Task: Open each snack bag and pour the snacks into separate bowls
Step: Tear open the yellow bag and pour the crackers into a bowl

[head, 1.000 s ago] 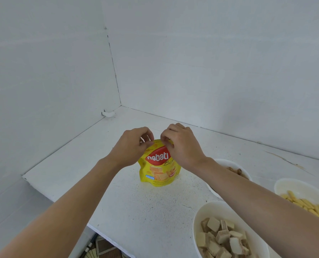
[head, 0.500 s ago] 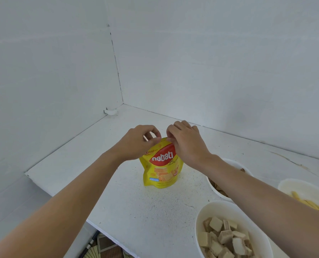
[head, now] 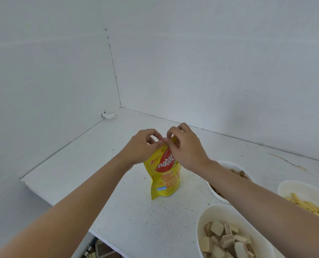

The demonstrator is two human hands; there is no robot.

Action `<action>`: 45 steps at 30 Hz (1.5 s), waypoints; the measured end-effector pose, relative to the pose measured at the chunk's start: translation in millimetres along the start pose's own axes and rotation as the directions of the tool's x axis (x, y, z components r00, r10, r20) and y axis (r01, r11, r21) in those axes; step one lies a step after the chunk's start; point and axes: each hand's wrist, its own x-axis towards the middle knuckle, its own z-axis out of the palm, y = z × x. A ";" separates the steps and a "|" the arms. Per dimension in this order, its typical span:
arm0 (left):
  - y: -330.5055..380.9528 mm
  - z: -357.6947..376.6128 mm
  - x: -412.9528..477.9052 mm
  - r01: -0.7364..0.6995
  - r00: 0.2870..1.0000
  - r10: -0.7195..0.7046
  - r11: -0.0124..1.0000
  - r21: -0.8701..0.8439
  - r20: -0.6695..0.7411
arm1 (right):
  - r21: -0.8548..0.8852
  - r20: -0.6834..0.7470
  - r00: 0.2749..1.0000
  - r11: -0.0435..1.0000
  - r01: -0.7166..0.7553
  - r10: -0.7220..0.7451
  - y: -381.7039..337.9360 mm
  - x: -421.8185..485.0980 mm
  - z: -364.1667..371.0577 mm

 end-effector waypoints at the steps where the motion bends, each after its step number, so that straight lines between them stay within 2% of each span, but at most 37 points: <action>1: 0.0 2.2 0.0 0.011 1.000 -0.011 1.000 -0.024 -0.018 | 0.028 -0.017 0.999 0.998 -0.050 0.051 -1.7 -0.6 1.3; 5: 2.3 5.5 -0.1 0.072 0.997 -0.074 0.994 -0.082 -0.017 | 0.153 -0.038 0.973 0.964 -0.220 0.228 -7.9 -0.2 3.4; 11: 5.8 0.7 -1.6 0.142 0.989 -0.141 0.989 -0.035 0.037 | 0.289 -0.039 0.921 0.887 -0.361 0.388 -12.7 -1.3 2.9; 16: 5.7 -2.9 -3.6 0.152 0.985 -0.148 0.987 -0.048 0.085 | 0.392 -0.002 0.890 0.819 -0.418 0.455 -13.3 -2.8 -2.1; 22: 5.0 -3.2 -5.0 0.161 0.974 -0.138 0.980 -0.119 0.181 | 0.521 0.092 0.829 0.683 -0.513 0.552 -11.7 -4.2 -9.2; 27: 5.4 -2.9 -5.5 0.172 0.964 -0.137 0.975 -0.144 0.227 | 0.533 0.123 0.781 0.624 -0.572 0.612 -4.8 -7.5 -10.8; 33: 2.8 -5.3 -6.8 0.174 0.957 -0.121 0.967 -0.187 0.265 | 0.573 0.376 0.731 0.477 -0.666 0.569 -8.3 -15.7 -18.5; 40: 6.2 -7.9 -7.3 0.150 0.959 -0.105 0.977 -0.155 0.264 | 0.597 0.448 0.751 0.463 -0.655 0.484 -7.1 -14.3 -20.2; 45: 14.5 -6.4 -10.3 0.109 0.978 -0.087 0.988 -0.108 0.191 | 0.608 0.436 0.767 0.474 -0.637 0.471 -8.6 -11.6 -20.3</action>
